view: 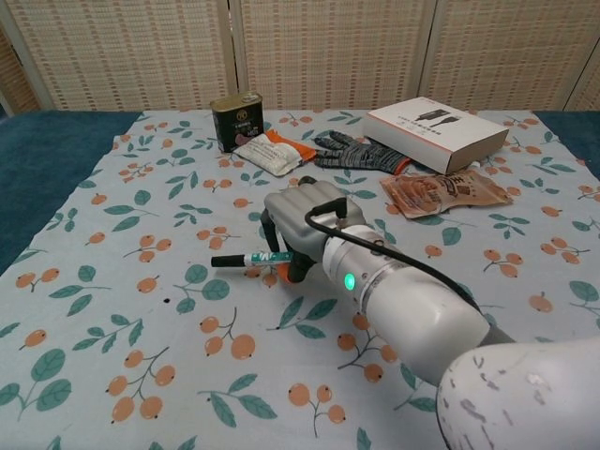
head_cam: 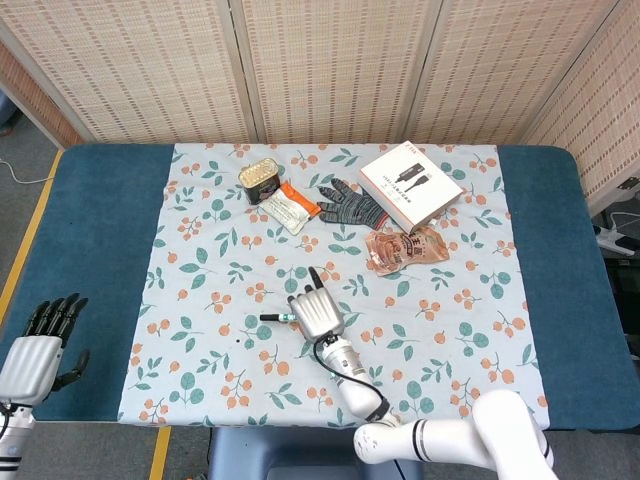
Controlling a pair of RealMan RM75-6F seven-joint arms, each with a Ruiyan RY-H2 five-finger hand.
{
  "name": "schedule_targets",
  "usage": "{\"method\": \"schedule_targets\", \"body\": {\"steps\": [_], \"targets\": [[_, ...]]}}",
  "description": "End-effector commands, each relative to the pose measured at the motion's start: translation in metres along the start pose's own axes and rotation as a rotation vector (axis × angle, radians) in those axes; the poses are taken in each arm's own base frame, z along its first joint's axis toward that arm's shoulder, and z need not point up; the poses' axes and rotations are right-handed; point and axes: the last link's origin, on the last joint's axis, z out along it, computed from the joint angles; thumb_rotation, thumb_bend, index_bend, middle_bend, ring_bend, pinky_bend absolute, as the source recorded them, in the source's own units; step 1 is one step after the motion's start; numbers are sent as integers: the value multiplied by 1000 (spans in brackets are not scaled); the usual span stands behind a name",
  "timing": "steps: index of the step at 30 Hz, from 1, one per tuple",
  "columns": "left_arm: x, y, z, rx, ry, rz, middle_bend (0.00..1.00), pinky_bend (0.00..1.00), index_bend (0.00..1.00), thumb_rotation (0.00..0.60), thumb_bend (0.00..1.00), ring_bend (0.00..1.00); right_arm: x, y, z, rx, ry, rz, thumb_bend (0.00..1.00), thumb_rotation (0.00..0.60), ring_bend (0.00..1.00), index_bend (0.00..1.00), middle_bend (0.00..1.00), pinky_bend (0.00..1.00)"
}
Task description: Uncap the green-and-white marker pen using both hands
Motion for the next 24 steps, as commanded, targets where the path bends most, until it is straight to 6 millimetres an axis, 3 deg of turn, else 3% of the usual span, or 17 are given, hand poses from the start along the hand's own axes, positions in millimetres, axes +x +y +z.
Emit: {"method": "schedule_targets", "body": {"steps": [1, 7, 11, 13, 15, 18, 24], "targets": [[-7, 7, 4, -36, -11, -39, 4, 82, 49, 600, 449, 0, 5, 13, -8, 23, 28, 20, 436, 600, 365, 973, 748, 0], [-21, 43, 30, -168, -88, -202, 127, 253, 140, 600, 447, 33, 16, 26, -15, 45, 41, 26, 436, 600, 366, 976, 750, 0], [-25, 62, 42, -218, -103, -195, 219, 315, 213, 600, 444, 114, 19, 27, -16, 45, 37, 31, 436, 600, 366, 976, 750, 0], [-29, 73, 49, -235, -106, -184, 293, 400, 251, 600, 439, 204, 20, 27, -17, 44, 34, 35, 436, 600, 366, 976, 750, 0], [-41, 102, 58, -261, -125, -151, 384, 511, 275, 600, 435, 308, 20, 27, -18, 41, 25, 34, 436, 600, 366, 976, 750, 0], [-71, 167, 77, -308, -107, -48, 472, 602, 308, 600, 436, 394, 22, 19, -20, 28, 7, 92, 436, 600, 366, 976, 750, 0], [-96, 212, 100, -269, -53, 61, 528, 692, 316, 600, 382, 467, 26, 12, -20, 21, 5, 101, 436, 600, 366, 976, 750, 0]]}}
